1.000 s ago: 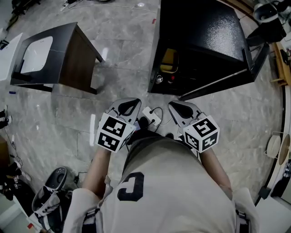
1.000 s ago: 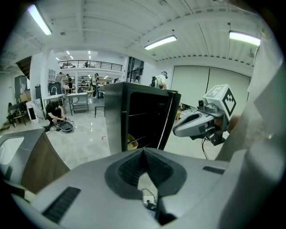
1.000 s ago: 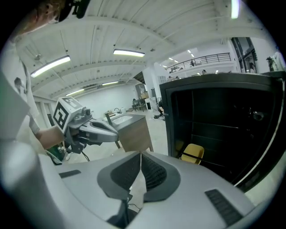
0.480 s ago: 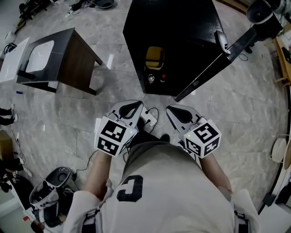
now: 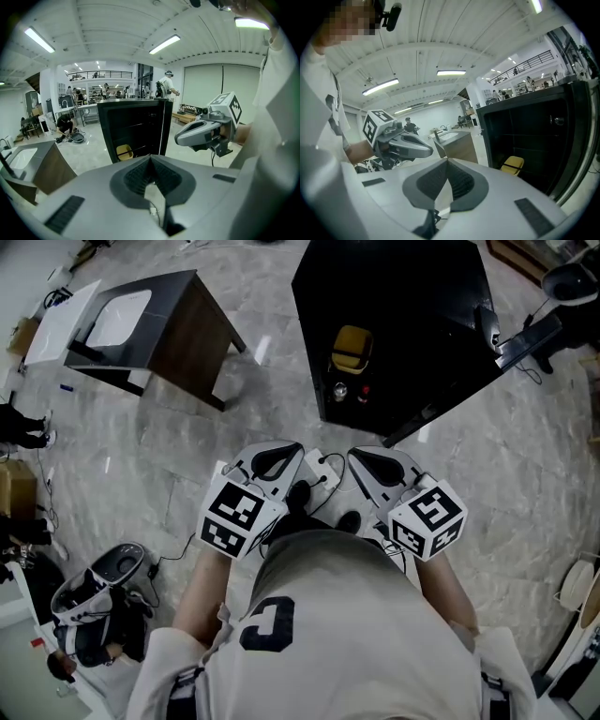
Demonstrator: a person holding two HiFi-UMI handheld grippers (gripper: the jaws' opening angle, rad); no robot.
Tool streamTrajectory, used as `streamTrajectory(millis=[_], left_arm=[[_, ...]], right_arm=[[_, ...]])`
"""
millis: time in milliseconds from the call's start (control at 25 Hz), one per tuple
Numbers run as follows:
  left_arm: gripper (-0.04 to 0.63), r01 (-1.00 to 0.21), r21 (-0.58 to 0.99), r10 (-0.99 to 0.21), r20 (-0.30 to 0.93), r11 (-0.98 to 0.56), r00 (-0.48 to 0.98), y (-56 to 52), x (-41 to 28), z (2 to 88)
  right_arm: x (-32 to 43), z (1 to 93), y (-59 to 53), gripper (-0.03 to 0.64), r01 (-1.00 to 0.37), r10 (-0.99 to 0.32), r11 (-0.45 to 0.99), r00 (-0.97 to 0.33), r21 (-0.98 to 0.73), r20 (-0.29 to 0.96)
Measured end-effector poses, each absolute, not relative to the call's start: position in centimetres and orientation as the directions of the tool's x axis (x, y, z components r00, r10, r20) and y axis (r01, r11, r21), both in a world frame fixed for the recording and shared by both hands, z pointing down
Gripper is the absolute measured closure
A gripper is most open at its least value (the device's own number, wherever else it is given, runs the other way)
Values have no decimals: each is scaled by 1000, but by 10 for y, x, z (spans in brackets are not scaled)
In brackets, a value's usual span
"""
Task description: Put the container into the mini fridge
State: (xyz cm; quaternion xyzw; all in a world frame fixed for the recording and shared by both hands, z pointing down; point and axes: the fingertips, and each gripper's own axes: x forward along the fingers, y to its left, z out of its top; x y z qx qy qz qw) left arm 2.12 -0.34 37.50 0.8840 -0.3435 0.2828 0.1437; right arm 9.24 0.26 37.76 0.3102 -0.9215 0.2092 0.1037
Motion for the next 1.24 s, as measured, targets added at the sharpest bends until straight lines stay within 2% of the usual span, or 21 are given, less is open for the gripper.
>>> streamTrajectory(millis=[320, 1240], left_arm=[[540, -667, 71, -517, 574, -742, 636, -23, -10, 371], [540, -561, 115, -426, 530, -820, 733, -71, -42, 376]], right_arm=[[57, 365, -17, 588, -647, -565, 709, -759, -281, 322], [5, 365, -52, 588, -711, -610, 665, -694, -231, 382]])
